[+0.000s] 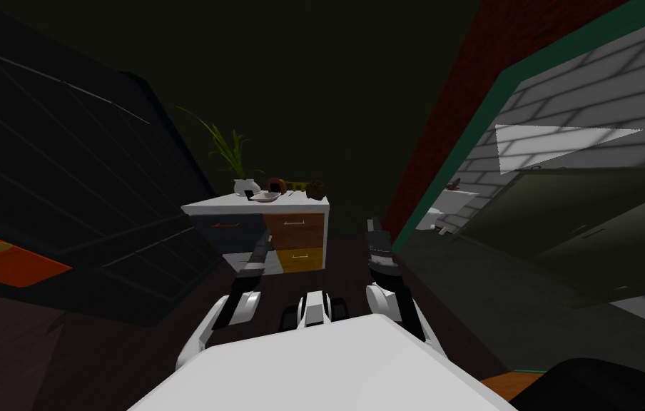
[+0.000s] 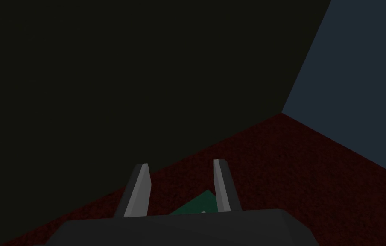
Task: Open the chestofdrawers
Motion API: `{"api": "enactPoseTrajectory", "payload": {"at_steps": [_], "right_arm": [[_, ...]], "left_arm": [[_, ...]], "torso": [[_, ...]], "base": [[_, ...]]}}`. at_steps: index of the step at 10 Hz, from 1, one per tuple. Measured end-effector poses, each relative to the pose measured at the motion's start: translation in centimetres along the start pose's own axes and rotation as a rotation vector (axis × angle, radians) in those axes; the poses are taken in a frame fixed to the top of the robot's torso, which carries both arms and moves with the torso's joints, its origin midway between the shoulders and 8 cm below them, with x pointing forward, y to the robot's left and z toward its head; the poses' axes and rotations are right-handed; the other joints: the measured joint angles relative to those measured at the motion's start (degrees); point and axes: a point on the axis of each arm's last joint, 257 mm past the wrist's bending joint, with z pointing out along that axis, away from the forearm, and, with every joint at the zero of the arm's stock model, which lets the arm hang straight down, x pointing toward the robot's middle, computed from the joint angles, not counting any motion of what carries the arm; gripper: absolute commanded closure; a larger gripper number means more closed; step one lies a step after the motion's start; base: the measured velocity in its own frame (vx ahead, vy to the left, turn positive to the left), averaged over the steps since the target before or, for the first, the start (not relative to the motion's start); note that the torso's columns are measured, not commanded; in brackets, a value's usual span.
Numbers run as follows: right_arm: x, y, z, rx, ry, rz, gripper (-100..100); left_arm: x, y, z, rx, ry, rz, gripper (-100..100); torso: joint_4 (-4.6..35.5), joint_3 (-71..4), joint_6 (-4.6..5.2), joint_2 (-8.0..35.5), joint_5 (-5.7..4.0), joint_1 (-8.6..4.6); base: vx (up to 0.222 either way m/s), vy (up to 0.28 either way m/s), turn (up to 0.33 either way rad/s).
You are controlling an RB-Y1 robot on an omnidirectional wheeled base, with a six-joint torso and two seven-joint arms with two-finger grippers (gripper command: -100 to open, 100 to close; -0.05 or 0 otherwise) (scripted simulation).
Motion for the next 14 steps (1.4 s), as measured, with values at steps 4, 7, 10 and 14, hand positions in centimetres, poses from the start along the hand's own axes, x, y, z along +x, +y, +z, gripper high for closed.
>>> {"api": "enactPoseTrajectory", "payload": {"at_steps": [4, 7, 10, 14], "right_arm": [[0.0, 0.0, 0.0, 0.000, 0.000, 0.000, 0], [0.0, 0.0, 0.0, 0.000, 0.000, 0.000, 0], [0.0, 0.0, 0.0, 0.000, 0.000, 0.000, 0], [0.0, 0.0, 0.0, 0.000, 0.000, 0.000, 0]], "left_arm": [[1.1, 3.1, -0.2, -0.067, 0.021, -0.002, -100], [2.4, 5.4, -0.3, -0.118, 0.030, -0.014, -100], [3.2, 7.2, -0.4, -0.156, 0.035, -0.028, -100], [3.0, 6.9, 0.0, -0.158, 0.033, -0.027, 100]], "torso": [[0.0, 0.0, 0.00, 0.0, 0.01, 0.03], [0.0, 0.1, 0.00, 0.1, -0.01, -0.06], [0.0, 0.1, -0.01, 0.1, 0.00, 0.01], [0.1, 0.2, -0.01, 0.3, 0.01, 0.03]], "base": [[0.111, 0.008, -0.027], [0.096, 0.002, -0.024], [0.072, 0.006, -0.022], [0.011, 0.002, 0.003]]}}
